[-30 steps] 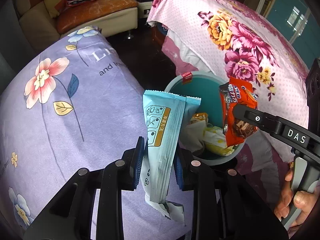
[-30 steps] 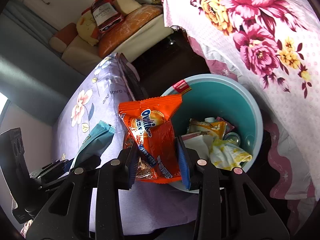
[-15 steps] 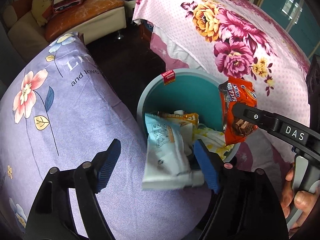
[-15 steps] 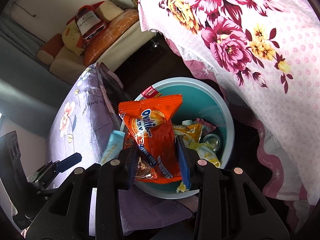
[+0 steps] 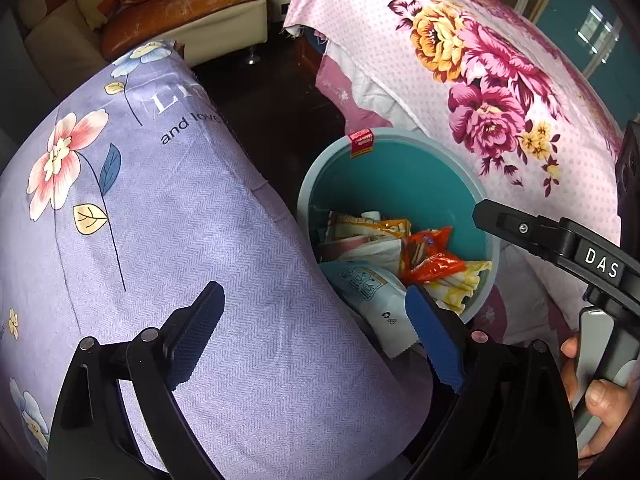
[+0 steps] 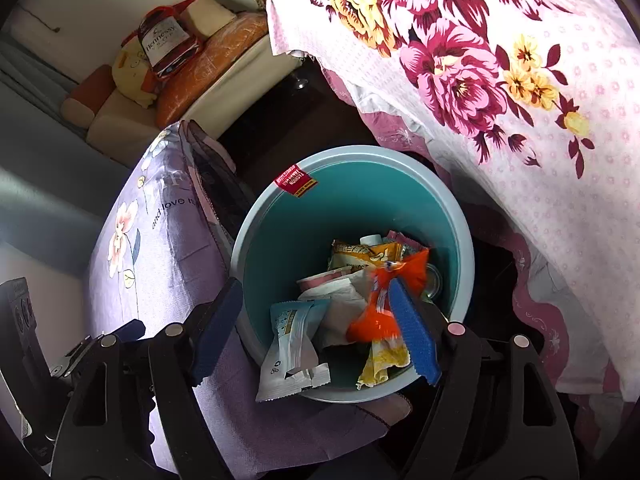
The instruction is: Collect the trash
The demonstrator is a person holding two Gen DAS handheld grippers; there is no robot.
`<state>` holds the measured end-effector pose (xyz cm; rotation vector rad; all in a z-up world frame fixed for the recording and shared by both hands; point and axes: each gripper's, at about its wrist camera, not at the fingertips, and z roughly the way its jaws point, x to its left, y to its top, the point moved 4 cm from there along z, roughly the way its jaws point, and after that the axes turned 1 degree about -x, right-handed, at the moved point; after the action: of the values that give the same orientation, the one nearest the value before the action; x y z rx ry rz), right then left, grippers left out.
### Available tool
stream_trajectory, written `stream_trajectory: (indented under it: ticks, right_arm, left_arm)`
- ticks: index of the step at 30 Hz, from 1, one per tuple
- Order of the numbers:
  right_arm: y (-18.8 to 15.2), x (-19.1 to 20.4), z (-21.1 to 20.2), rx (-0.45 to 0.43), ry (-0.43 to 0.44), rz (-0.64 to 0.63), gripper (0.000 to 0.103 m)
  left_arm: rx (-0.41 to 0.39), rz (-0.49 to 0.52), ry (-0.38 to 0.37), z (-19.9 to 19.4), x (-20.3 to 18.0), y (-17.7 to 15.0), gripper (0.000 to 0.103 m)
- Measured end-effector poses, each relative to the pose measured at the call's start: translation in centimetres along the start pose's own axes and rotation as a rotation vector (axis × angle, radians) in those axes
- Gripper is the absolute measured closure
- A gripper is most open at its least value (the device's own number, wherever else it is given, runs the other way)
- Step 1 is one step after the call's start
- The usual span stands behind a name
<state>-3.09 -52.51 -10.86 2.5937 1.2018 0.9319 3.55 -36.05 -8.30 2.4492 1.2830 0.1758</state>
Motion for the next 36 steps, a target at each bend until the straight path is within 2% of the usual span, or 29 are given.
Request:
stream_trajectory:
  ticks: [6, 15, 21, 36]
  right_arm:
    - [-0.6, 0.8, -0.2, 0.003, -0.023, -0.022, 0.027]
    - [-2.0, 3.1, -1.3, 0.001, -0.043, -0.092, 0.014]
    - [-2.8, 4.1, -2.1, -0.003, -0.045, -0.101, 0.009]
    - [-5.4, 8.5, -5.7, -0.047, -0.132, -0.229, 0.007]
  left_arm:
    - [-0.003, -0.022, 0.004, -0.5, 1.1, -0.6, 0.011]
    - [-0.017, -0.072, 0.005, -2.1, 3.0, -1.8, 0.009]
    - [-0.049, -0.080, 0.046, -4.0, 4.5, -2.8, 0.009]
    - [-0.122, -0.167, 0.086, -8.4, 8.2, -5.3, 0.007]
